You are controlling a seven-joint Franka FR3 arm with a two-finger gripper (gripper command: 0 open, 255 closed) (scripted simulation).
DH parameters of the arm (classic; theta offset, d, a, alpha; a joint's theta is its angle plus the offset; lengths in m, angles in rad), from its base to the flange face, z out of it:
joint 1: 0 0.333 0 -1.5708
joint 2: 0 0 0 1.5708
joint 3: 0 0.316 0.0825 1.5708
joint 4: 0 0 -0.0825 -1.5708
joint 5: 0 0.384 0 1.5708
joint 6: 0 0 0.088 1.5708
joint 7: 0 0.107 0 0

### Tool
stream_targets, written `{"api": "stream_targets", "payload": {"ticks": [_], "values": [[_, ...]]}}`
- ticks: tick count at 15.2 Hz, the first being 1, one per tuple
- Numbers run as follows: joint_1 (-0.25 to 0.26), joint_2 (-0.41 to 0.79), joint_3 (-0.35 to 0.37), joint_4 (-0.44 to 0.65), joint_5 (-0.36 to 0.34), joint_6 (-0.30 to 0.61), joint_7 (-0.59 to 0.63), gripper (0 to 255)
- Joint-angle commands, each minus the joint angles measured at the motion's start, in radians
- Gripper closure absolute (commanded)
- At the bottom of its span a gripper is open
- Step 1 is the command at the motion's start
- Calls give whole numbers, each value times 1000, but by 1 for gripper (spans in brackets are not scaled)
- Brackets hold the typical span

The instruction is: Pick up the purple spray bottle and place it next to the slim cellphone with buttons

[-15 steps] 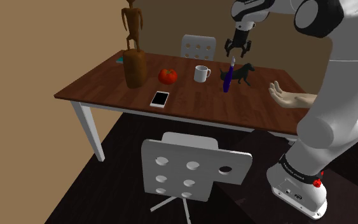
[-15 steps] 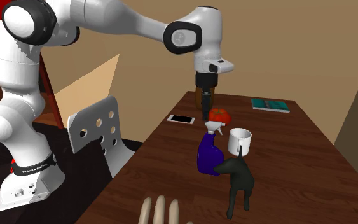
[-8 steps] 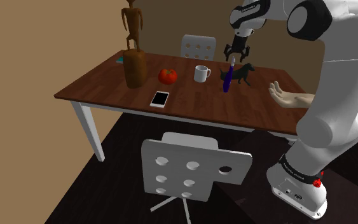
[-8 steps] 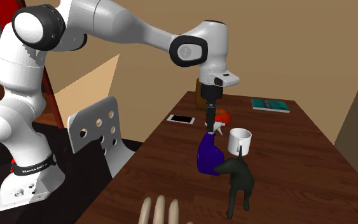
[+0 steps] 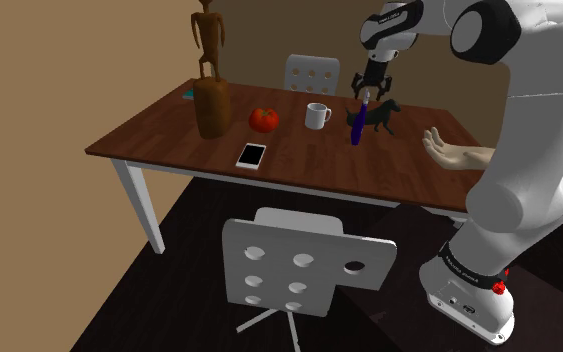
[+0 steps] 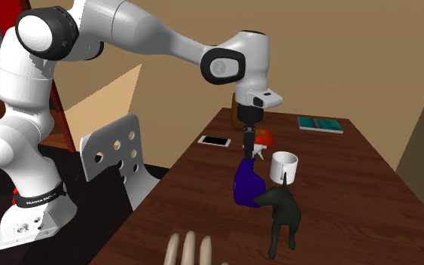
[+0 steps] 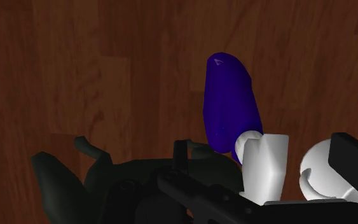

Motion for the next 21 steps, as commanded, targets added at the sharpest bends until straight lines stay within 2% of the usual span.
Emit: {"api": "stream_targets", "payload": {"ticks": [1,2,11,21], "values": [[0,0,0,0,0,0,0,0],[0,0,0,0,0,0,0,255],[0,0,0,0,0,0,0,255],[-3,-20,-4,105,-6,-124,4,255]]}}
